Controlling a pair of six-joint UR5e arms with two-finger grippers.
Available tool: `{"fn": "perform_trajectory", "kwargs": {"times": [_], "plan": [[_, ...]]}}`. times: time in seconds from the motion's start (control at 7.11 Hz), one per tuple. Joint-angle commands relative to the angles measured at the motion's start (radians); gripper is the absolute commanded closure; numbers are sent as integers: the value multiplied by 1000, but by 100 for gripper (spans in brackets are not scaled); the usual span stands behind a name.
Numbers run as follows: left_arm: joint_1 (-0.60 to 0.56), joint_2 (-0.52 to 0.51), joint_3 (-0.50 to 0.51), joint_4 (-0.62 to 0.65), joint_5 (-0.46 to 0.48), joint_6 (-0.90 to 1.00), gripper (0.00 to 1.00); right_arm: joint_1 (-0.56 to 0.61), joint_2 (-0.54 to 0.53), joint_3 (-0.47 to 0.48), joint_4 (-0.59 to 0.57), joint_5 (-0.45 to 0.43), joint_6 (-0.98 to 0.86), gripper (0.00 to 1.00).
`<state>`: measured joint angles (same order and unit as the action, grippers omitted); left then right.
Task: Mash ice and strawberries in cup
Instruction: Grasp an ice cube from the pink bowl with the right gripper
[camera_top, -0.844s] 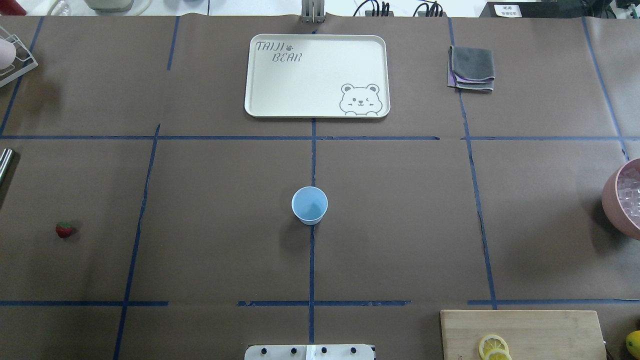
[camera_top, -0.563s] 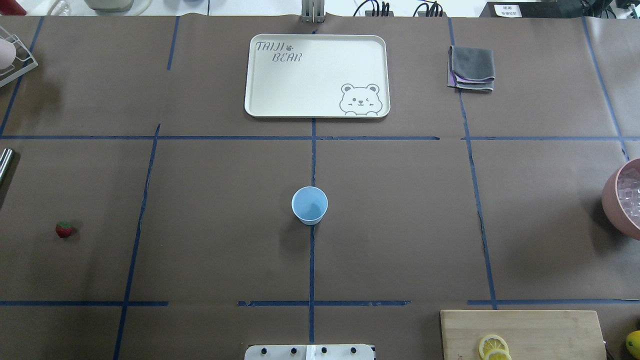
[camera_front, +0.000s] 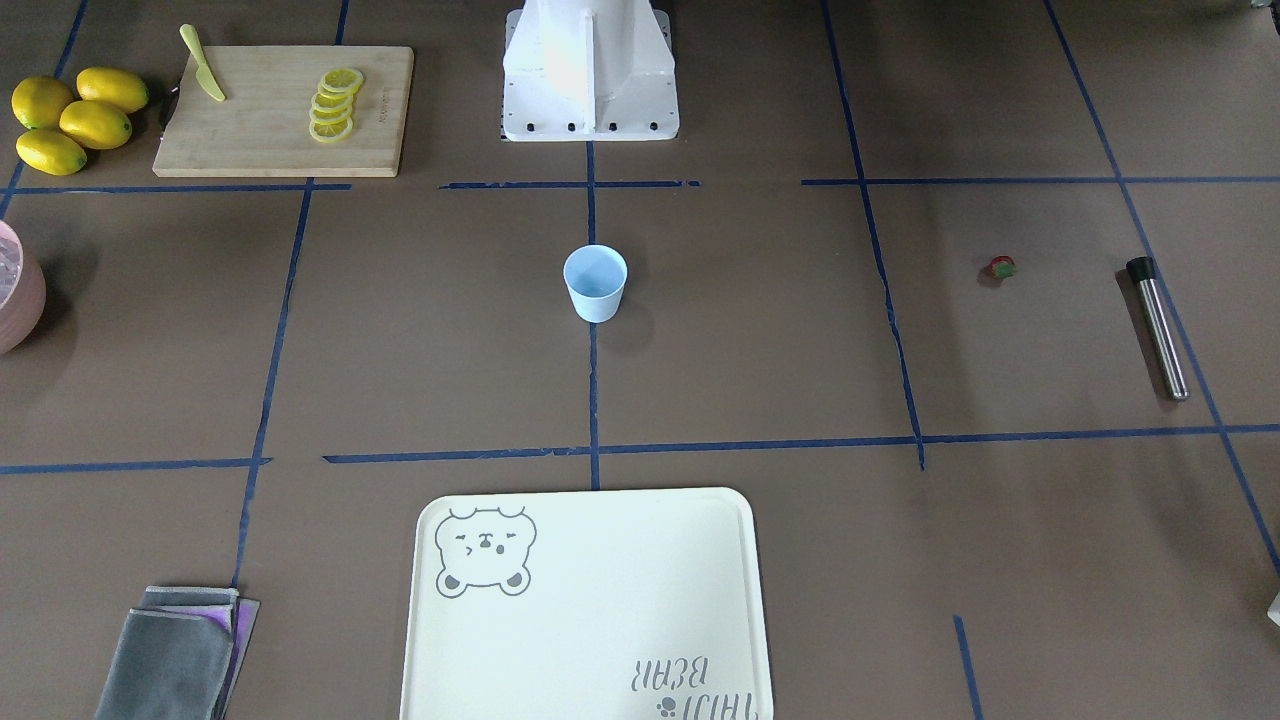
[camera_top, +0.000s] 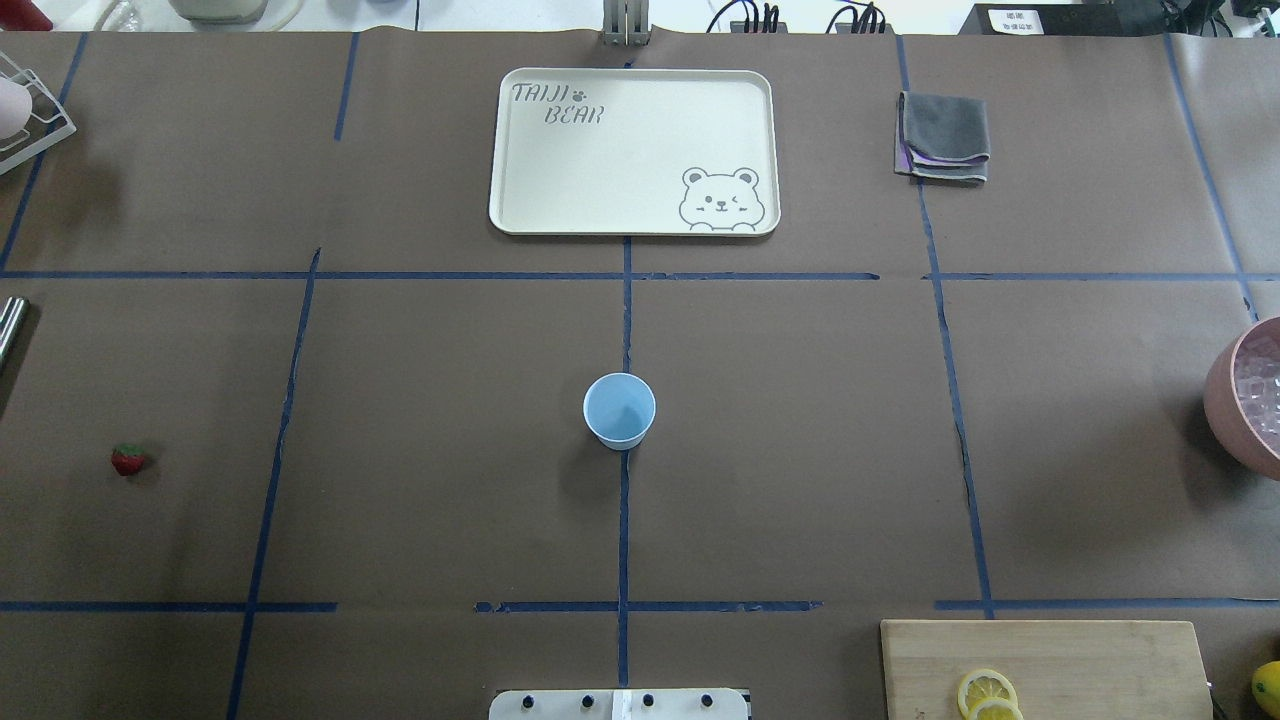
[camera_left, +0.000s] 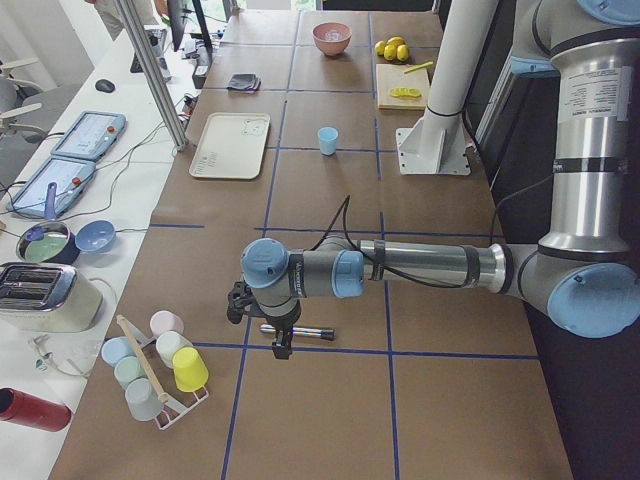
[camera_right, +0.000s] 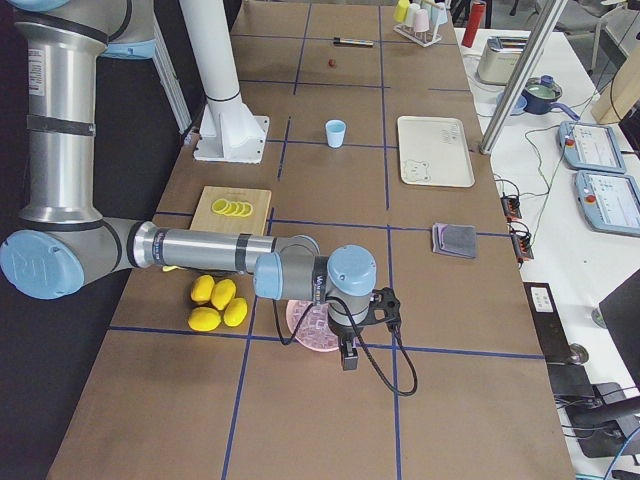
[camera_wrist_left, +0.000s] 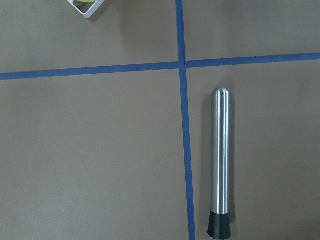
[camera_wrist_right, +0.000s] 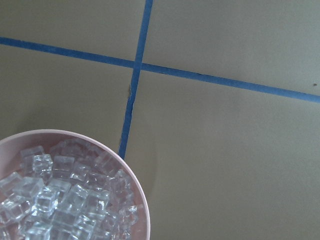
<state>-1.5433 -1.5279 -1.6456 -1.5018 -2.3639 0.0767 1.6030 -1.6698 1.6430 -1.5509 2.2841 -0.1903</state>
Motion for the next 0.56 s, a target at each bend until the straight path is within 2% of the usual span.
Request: {"fn": "perform_trajectory", "kwargs": {"times": [0.0,0.42], "plan": [[0,0,0,2,0,0,0,0,-1,1,0,0,5,0],[0,2,4,2,0,0,0,-2,-8,11,-3,3,9,0]]}}
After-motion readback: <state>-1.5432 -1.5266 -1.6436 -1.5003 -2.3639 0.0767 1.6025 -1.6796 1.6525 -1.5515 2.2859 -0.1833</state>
